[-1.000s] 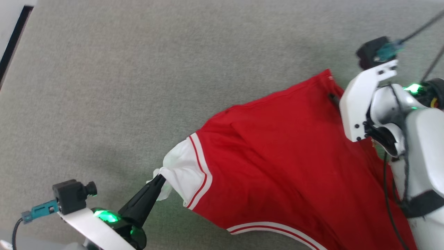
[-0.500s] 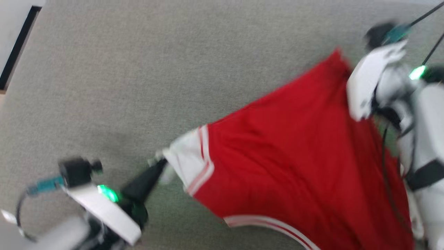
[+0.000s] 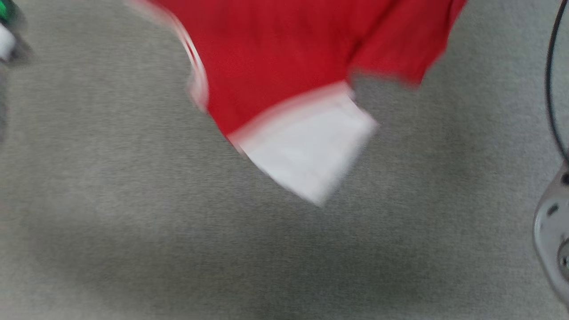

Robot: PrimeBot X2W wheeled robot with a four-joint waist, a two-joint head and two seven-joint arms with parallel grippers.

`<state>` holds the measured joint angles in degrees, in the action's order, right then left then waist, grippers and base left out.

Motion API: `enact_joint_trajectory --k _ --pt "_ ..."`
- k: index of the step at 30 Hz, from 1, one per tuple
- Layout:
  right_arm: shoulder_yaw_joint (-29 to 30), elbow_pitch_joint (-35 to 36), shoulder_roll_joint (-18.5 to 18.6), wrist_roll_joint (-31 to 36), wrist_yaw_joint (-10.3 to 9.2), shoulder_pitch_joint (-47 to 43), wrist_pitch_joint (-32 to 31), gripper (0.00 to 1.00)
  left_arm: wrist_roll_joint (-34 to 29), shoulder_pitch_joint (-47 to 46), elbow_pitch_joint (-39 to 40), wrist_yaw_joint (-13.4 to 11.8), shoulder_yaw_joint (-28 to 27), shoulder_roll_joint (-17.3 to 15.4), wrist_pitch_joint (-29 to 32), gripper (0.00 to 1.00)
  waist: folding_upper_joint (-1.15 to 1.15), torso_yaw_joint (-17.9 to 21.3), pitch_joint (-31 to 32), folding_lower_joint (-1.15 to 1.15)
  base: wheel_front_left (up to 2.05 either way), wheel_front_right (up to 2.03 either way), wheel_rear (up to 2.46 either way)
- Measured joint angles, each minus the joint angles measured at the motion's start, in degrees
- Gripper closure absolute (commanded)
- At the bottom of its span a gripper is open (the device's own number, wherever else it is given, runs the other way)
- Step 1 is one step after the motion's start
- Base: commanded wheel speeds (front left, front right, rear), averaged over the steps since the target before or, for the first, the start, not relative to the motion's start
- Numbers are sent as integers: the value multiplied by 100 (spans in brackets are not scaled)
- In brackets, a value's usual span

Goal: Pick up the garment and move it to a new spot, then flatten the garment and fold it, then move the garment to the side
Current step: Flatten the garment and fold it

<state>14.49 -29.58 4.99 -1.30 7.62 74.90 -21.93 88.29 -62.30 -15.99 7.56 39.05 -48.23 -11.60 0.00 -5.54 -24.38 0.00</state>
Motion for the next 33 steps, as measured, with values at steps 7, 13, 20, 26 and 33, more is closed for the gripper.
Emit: enact_joint_trajectory --k 7,13,20,26,33 --pt "449 -237 -213 548 7 992 870 100 93 -1416 -361 1 -561 58 0 100 0 289 -250 0 0 0 0" --pt "393 -713 -222 769 4 765 1150 100 112 -1319 -9 0 -459 70 200 100 0 361 -280 0 0 0 0" --pt "222 -902 -214 363 3 -718 1245 100 416 804 800 -1 -185 101 -64 100 0 320 -172 0 0 0 0" --pt "-110 -326 -214 -443 3 -2451 1036 100 390 2672 1174 -1 34 312 -265 100 0 256 11 0 0 0 0" --pt "-376 1262 -141 -1161 -5 -4759 321 100 290 4327 1890 -1 -111 416 -330 100 0 165 372 0 0 0 0"
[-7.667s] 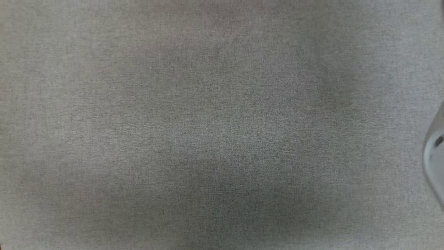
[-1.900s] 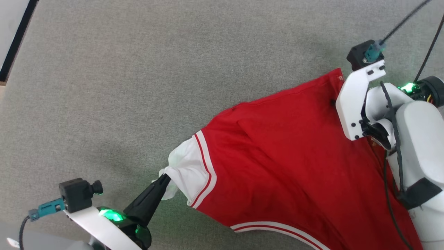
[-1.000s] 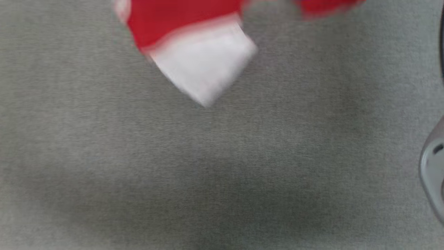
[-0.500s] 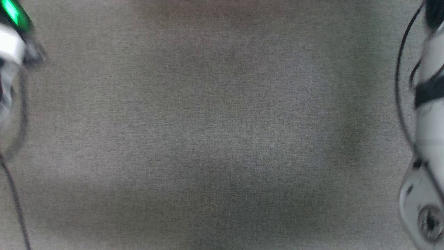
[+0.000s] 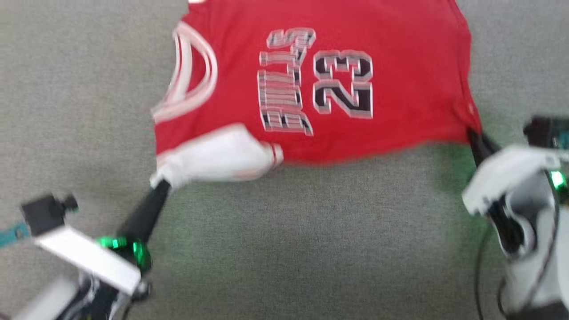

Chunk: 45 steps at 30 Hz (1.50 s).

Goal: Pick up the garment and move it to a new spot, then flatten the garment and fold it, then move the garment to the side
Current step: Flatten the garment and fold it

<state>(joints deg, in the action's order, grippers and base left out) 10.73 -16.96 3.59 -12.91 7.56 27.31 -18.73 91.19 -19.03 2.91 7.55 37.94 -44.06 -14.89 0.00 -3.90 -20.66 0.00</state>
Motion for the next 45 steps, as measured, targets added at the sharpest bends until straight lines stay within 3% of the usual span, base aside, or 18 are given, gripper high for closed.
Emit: enact_joint_trajectory --k 2,8,15,21,30,36,45 --pt "59 850 44 -248 0 -870 -436 100 -66 653 413 0 -64 -125 -1 100 0 -21 170 0 0 0 0" --pt "260 2298 26 -580 0 -2264 -1188 100 -215 1836 1080 0 -554 -315 -7 100 0 -20 351 0 0 0 0" --pt "460 3129 -37 -826 0 -2975 -1404 100 -494 2391 1543 0 -832 -379 -8 100 0 3 346 0 0 0 0" --pt "422 3062 -55 -821 0 -2681 -1402 100 -542 1306 1482 0 -560 -497 394 100 0 30 324 0 0 0 0" --pt "275 2392 -67 -556 0 -1597 -1081 100 -138 -240 501 0 -570 -348 1068 100 0 233 22 0 0 0 0" --pt "186 1678 -67 -486 0 -1089 -747 100 -98 -759 -261 0 -584 -250 1462 100 0 365 -294 0 0 0 0" --pt "14 988 -66 -364 1 -646 -164 100 -281 -1073 -1115 0 -573 -165 1574 100 0 472 -676 0 0 0 0"
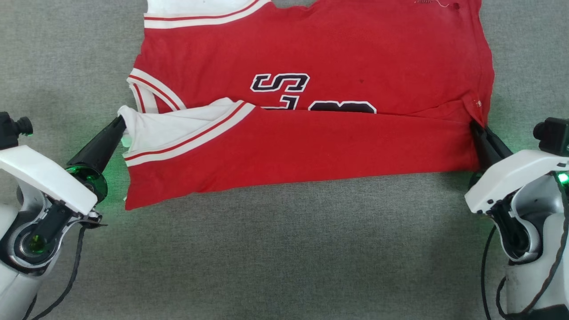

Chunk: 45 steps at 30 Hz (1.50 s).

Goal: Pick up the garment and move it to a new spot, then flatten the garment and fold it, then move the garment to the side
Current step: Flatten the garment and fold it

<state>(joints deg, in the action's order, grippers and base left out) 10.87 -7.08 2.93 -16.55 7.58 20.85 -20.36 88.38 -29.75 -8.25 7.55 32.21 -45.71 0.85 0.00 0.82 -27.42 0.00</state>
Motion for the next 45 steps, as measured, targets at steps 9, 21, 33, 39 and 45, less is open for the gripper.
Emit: enact_joint_trajectory --k 9,21,33,39,45 --pt "-136 -214 0 56 0 96 294 0 -678 -307 -174 0 537 -248 -566 0 0 32 61 0 0 0 0" --pt "-36 470 -2 109 -1 -159 159 0 -1594 -782 530 0 2345 -1671 -455 0 0 -66 451 0 0 0 0" --pt "-143 558 -2 40 -1 -182 78 0 -504 -1111 293 0 3075 -1544 802 0 0 65 366 0 0 0 0" --pt "-176 572 -2 4 -1 -217 88 0 -178 -1313 -32 2 3179 -1340 1103 55 0 214 273 0 0 0 0" --pt "-354 642 -4 118 -1 -293 -435 0 65 -1356 -20 1 3201 -1293 1222 100 0 348 212 0 0 0 0"
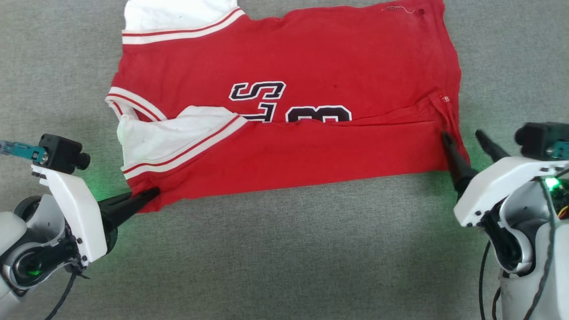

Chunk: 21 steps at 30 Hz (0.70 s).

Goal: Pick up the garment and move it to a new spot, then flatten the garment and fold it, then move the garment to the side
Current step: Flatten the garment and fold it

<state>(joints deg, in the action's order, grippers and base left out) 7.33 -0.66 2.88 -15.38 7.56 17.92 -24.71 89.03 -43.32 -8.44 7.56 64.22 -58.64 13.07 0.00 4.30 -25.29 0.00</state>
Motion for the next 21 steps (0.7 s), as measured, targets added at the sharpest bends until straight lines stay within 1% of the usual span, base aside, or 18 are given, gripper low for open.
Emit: enact_joint_trajectory --k 1,2,5,7,8,11,12,13,16,18,21 --pt "-25 33 1 55 0 -18 -174 0 8 1 25 0 1 3 -13 100 0 12 -7 0 0 0 0" --pt "-98 121 3 236 -1 -59 -625 0 7 3 64 1 7 -21 -48 100 0 23 -19 0 0 0 0" --pt "-194 285 9 437 0 -53 -1294 0 -3 4 130 0 14 -38 -89 100 0 11 -32 0 0 0 0" --pt "-190 312 30 439 0 24 -1601 0 -5 3 158 1 15 -23 -109 100 0 -15 -44 0 0 0 0" --pt "-190 312 30 439 0 24 -1601 0 -5 3 158 1 15 -23 -109 100 0 -15 -44 0 0 0 0" --pt "-165 252 78 524 0 133 -1947 0 -21 0 162 1 15 63 -193 100 0 -84 -62 0 0 0 0" --pt "-141 225 97 547 0 172 -2071 97 -40 -19 160 1 26 137 -222 100 0 -146 -65 0 0 0 0" --pt "-108 219 99 553 0 177 -2087 100 -46 -23 163 0 42 169 -254 100 0 -177 -63 0 0 0 0" --pt "-57 219 90 525 1 180 -2097 100 -75 -2 223 0 80 213 -388 100 0 -247 -31 0 0 0 0" --pt "-23 240 85 480 1 136 -2089 100 -54 88 325 0 88 188 -539 100 0 -271 21 0 0 0 0" --pt "31 372 129 414 1 -57 -2097 100 -10 320 549 -1 101 63 -792 100 0 -312 109 0 0 0 0"
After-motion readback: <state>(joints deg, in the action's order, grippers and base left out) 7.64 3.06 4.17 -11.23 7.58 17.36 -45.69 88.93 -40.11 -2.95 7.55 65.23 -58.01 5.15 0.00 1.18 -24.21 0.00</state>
